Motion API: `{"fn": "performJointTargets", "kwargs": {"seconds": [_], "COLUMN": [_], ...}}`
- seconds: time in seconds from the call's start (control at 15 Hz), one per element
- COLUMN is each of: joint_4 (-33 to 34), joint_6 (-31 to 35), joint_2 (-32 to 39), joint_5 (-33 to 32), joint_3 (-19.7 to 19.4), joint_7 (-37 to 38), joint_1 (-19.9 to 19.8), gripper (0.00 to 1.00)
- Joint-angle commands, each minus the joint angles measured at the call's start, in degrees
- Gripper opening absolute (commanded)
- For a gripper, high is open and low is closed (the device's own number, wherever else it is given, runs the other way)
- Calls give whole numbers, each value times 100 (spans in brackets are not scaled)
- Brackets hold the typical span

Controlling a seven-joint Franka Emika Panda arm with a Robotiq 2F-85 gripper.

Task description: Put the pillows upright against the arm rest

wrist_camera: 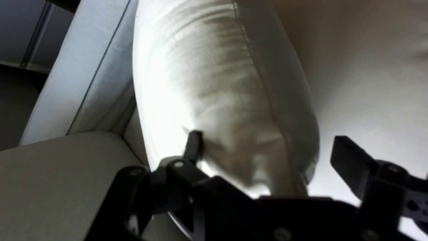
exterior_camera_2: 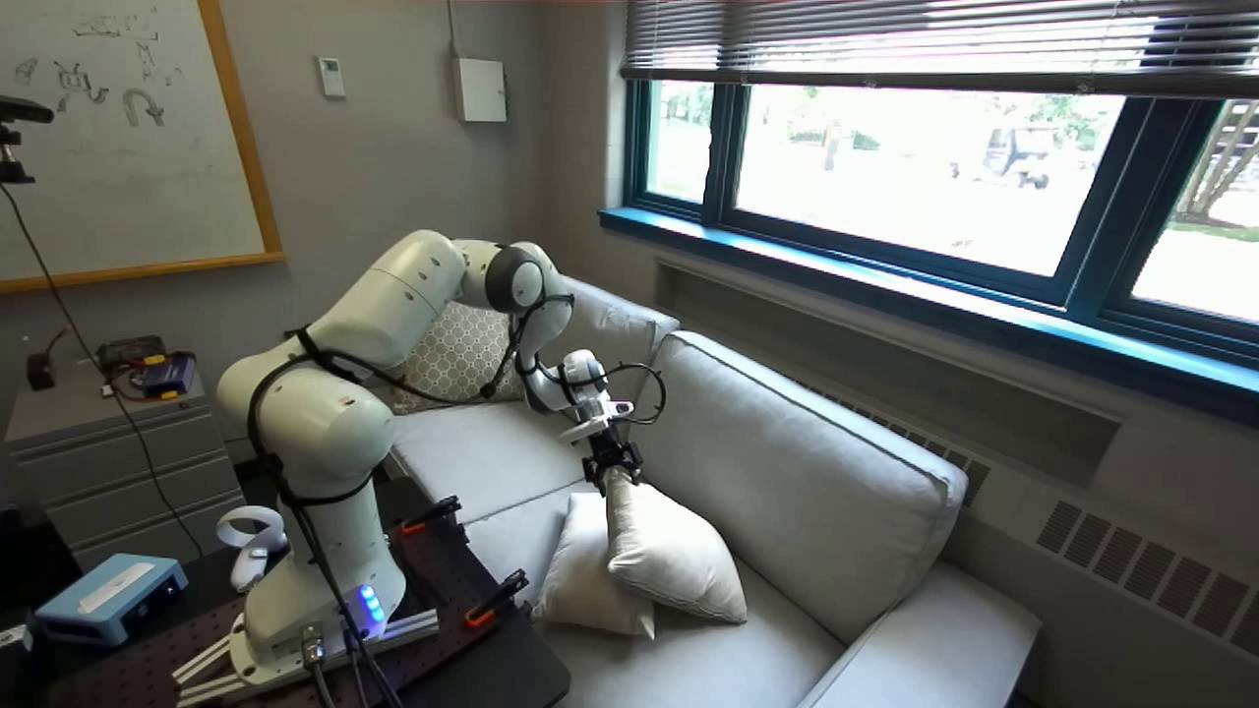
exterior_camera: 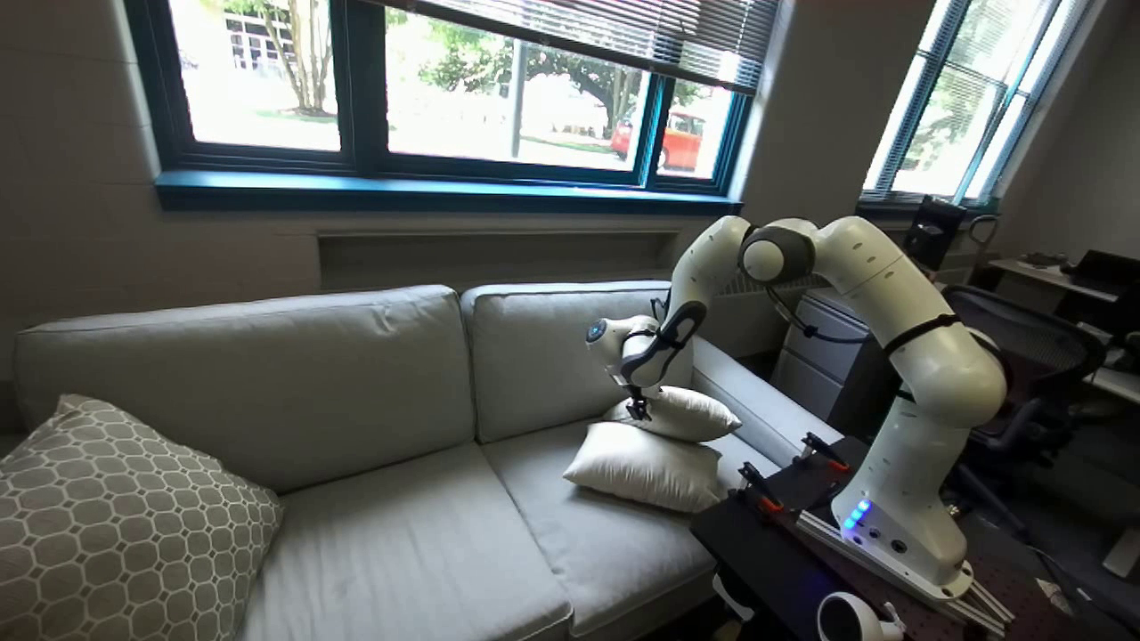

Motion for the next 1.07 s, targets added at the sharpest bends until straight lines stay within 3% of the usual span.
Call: {"fn": "performJointTargets", "kwargs": {"seconds": [0.0, 0.13, 0.4, 0.67, 0.87, 1.0], "joint_4": [359, 452, 444, 255, 17, -177], "joint_6": [95, 151, 191, 221, 322, 468], "joint_2": [324, 379, 109, -658, -1180, -1442], "joint_5": [-280, -489, -721, -175, 389, 811], "joint_3": [-157, -256, -361, -279, -334, -412], "joint_7": [-314, -332, -195, -171, -348, -471], "joint_1": [-12, -17, -118, -610, -1114, -1522], "gripper": [75, 70, 38, 8, 2, 6]}}
